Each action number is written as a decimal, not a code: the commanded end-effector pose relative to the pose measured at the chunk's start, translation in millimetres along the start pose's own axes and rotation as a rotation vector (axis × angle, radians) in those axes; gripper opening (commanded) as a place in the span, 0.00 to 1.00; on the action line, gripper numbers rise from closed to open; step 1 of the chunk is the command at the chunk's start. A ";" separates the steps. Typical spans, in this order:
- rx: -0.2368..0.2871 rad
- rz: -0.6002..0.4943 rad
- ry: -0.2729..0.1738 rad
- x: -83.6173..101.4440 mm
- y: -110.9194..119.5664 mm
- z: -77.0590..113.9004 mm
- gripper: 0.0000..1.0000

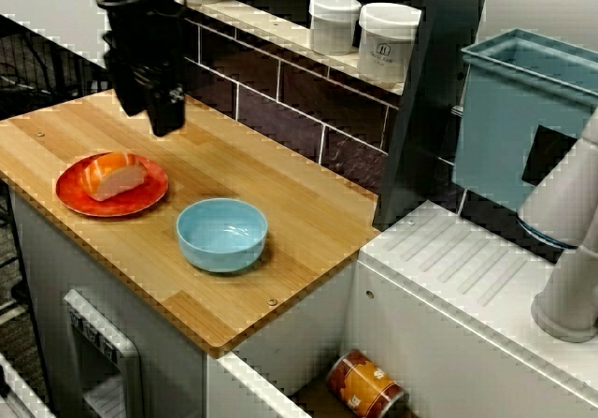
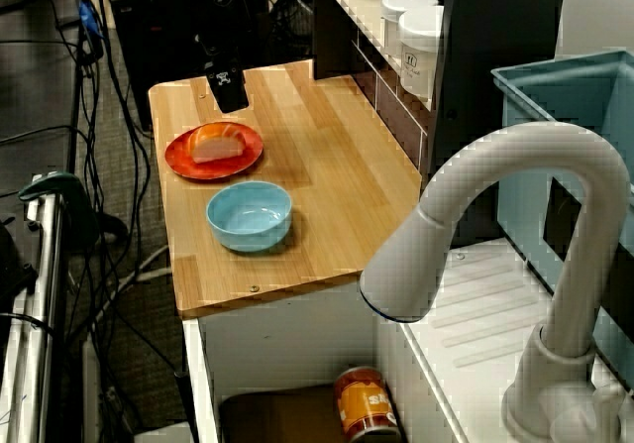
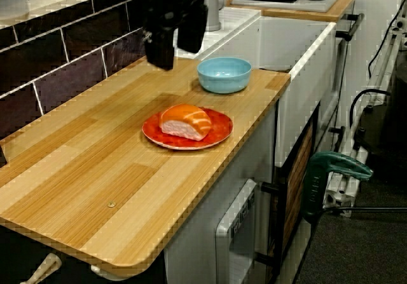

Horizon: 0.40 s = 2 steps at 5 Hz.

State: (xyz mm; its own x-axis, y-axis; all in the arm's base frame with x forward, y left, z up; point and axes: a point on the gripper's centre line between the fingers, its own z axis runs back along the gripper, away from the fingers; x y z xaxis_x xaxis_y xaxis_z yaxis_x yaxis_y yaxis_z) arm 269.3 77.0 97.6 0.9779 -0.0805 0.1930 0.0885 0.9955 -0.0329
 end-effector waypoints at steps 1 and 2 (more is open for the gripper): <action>0.063 0.040 -0.045 -18.5 32.2 -5.0 1.00; 0.032 0.061 -0.036 -30.7 34.2 -8.7 1.00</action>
State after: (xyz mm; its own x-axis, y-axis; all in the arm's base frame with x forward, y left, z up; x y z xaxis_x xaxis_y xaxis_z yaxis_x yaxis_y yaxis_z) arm 251.9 112.0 71.6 0.9792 -0.0092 0.2025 0.0161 0.9993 -0.0325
